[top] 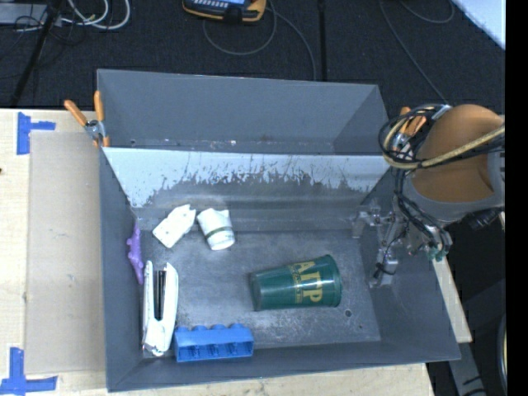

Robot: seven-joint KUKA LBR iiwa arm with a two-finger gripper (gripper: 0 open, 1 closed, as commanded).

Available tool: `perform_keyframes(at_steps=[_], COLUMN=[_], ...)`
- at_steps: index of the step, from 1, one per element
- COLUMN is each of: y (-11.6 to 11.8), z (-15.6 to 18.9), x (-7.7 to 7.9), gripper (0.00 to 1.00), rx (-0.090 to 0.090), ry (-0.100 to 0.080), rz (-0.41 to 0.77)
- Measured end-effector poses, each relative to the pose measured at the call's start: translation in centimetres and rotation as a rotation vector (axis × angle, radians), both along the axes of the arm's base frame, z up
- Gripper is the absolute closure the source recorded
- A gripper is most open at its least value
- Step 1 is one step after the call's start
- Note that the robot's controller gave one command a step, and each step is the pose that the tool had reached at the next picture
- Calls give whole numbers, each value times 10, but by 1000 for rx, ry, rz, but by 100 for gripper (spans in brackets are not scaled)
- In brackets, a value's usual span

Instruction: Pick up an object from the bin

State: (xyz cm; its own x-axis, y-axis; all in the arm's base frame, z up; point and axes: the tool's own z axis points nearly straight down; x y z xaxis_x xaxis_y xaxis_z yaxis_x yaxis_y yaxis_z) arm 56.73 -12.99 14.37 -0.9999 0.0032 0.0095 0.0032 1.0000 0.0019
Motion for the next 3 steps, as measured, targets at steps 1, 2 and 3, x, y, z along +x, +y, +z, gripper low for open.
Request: perform_keyframes(at_steps=[1, 2, 3], y=[0, 27, 79], z=[5, -25, -25], x=[2, -7, -26], gripper=[0, 0, 0], rx=[-1, -5, -1], ry=[-8, -13, 2], rz=[3, -92, -38])
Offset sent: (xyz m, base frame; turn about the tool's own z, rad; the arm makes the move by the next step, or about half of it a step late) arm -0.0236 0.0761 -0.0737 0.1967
